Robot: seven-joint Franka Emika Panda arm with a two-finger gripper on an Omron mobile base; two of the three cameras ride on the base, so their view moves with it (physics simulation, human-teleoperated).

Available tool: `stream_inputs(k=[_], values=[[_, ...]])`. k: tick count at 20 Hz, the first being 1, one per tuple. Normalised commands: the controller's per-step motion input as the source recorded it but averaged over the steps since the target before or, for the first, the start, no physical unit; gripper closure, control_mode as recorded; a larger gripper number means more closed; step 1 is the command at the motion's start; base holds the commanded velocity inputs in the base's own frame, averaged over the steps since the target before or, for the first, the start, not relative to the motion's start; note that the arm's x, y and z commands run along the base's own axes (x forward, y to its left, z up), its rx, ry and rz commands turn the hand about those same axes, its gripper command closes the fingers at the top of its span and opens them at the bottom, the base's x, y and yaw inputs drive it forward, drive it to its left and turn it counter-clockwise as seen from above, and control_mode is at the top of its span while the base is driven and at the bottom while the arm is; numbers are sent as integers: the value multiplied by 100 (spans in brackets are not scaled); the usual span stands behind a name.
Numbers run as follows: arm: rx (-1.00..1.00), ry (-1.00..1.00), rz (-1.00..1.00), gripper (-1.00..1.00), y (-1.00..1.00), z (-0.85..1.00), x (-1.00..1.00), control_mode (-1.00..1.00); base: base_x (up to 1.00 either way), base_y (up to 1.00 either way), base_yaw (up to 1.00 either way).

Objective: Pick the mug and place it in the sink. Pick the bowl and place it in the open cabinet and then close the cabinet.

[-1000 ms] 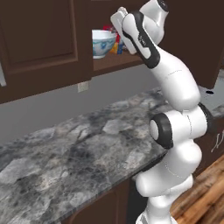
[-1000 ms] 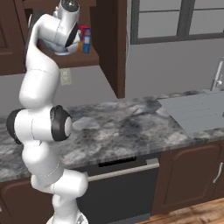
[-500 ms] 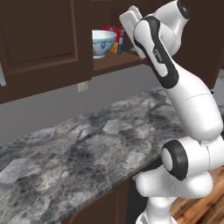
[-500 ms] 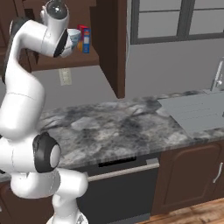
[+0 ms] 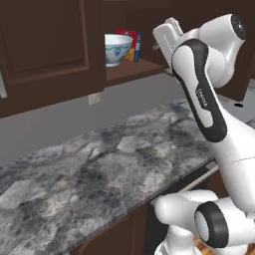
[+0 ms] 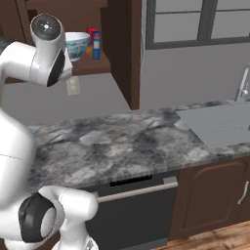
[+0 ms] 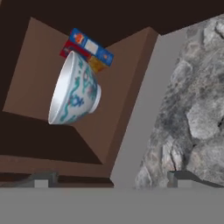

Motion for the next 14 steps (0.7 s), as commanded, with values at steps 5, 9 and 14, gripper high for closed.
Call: stream_inputs(k=[5,9,14], values=[[1,-3,0,-100,-15,-44,-99,-100,0,0,0],[2,-13,0,-100,-26,-6,-80,-100,0,0,0],[0,-17,0,-100,-17,-4,-45,-100,0,0,0]])
